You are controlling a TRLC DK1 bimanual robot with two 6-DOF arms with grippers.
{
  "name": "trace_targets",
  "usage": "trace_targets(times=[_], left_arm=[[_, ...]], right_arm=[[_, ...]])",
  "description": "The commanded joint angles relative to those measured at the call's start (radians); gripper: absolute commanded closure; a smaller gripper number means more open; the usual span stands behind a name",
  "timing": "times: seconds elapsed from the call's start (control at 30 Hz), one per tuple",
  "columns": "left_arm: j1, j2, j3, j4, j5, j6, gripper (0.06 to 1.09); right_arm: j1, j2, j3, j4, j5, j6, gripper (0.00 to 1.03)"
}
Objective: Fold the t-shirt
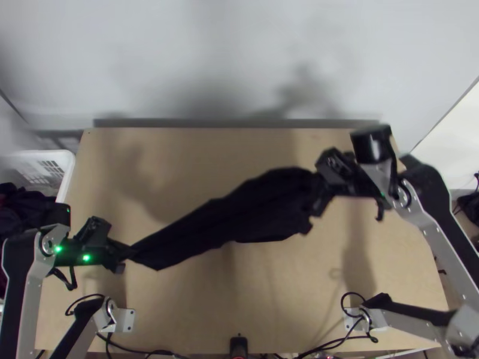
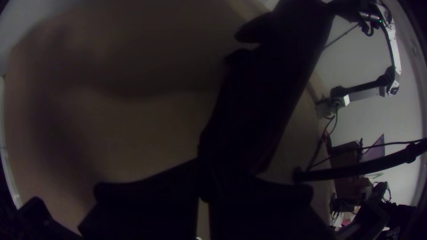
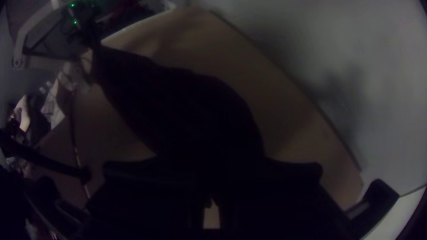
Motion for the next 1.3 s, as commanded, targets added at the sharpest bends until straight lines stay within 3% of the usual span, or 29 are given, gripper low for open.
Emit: trace_targets(times=[0.0, 0.17, 0.4, 0.43, 0.47, 0.5, 0.53, 0.83, 1.0, 1.1, 1.27], left_arm=[[-0.015, -0.026, -0.058, -0.02, -0.061, 0.055, 1.05], [-0.123, 0.071, 0.019, -0.005, -0.06, -0.011, 1.05], [-0.103, 0.157, 0.08, -0.016, -0.061, 0.007, 1.03], [-0.1, 0.151, 0.092, -0.016, -0.061, 0.012, 0.94], [-0.087, 0.148, 0.103, -0.016, -0.061, 0.01, 0.66], [-0.066, 0.146, 0.112, -0.016, -0.061, 0.01, 0.24], [-0.052, 0.146, 0.121, -0.017, -0.061, 0.01, 0.1], [-0.052, 0.189, 0.318, -0.037, -0.048, -0.015, 0.1], [-0.278, 0.32, 0.304, 0.024, 0.052, -0.097, 0.11], [-0.485, 0.433, 0.304, 0.101, 0.054, -0.177, 0.14], [-0.692, 0.616, 0.342, 0.208, 0.055, -0.214, 0.14]], right_arm=[[0.012, -0.162, -0.296, -0.073, -0.039, -0.05, 1.0], [0.248, -0.19, -0.475, -0.16, -0.043, -0.081, 1.0], [0.333, -0.198, -0.641, -0.234, -0.046, -0.151, 1.0], [0.333, -0.198, -0.651, -0.24, -0.045, -0.161, 1.0], [0.333, -0.198, -0.658, -0.24, -0.045, -0.162, 1.0], [0.328, -0.195, -0.658, -0.24, -0.045, -0.162, 1.0], [0.323, -0.193, -0.658, -0.24, -0.045, -0.162, 1.0], [0.339, -0.187, -0.676, -0.24, -0.046, -0.133, 1.0], [0.345, -0.182, -0.668, -0.228, -0.046, -0.125, 1.0], [0.343, -0.176, -0.647, -0.228, -0.046, -0.118, 1.0], [0.339, -0.169, -0.625, -0.226, -0.046, -0.115, 1.0]])
